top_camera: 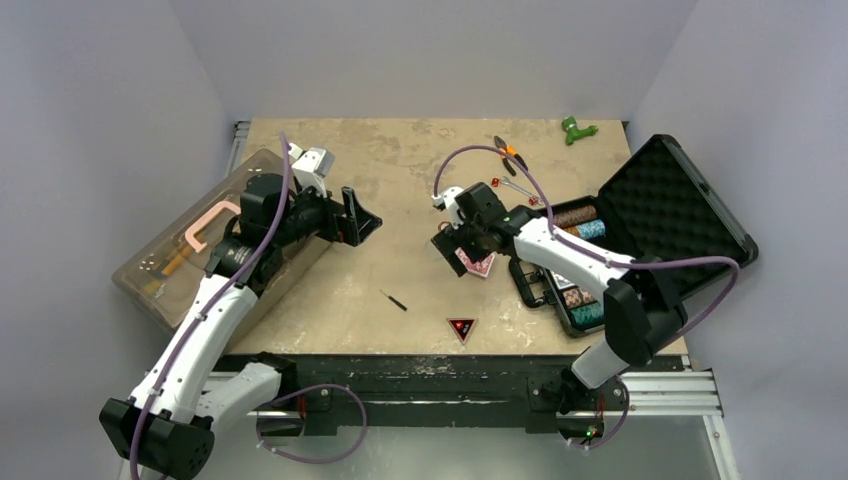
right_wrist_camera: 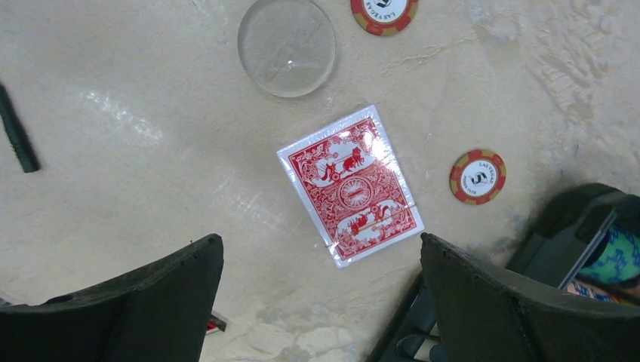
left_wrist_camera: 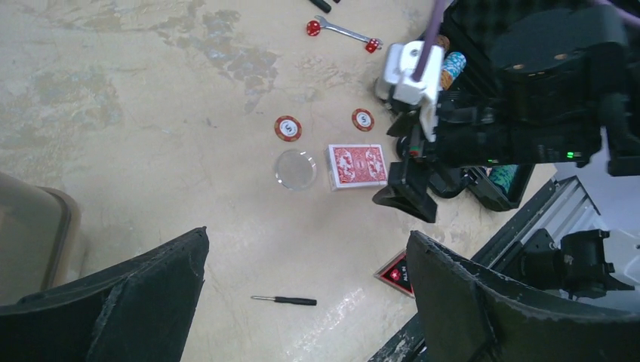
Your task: Pack up texas hold em set
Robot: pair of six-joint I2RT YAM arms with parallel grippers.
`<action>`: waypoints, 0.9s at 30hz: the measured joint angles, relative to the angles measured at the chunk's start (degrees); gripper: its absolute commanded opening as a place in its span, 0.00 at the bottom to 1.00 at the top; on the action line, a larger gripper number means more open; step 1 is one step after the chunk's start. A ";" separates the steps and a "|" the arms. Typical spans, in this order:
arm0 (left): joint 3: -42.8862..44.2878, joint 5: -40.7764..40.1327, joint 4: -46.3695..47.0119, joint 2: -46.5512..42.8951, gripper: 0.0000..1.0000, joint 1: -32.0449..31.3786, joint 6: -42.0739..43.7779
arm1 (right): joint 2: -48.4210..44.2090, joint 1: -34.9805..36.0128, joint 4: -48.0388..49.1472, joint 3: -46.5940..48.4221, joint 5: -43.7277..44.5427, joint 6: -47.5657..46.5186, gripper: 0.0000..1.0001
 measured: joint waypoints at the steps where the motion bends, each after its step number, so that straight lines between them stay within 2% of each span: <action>1: -0.02 0.09 0.15 -0.42 1.00 -0.33 0.00 | 0.94 0.09 0.35 -0.07 -0.76 -1.20 0.97; 6: -0.04 0.35 0.98 -1.73 1.00 -2.16 0.31 | 4.09 -0.57 1.46 -0.87 -2.29 -6.78 0.93; 17: -0.07 -0.35 1.16 -2.08 1.00 -4.46 1.33 | 10.34 -4.98 1.11 0.31 -8.37 -14.45 0.92; 27: -0.07 -0.72 1.16 -2.08 1.00 -4.46 1.36 | 16.09 -4.90 -0.44 3.32 -7.93 -18.27 0.88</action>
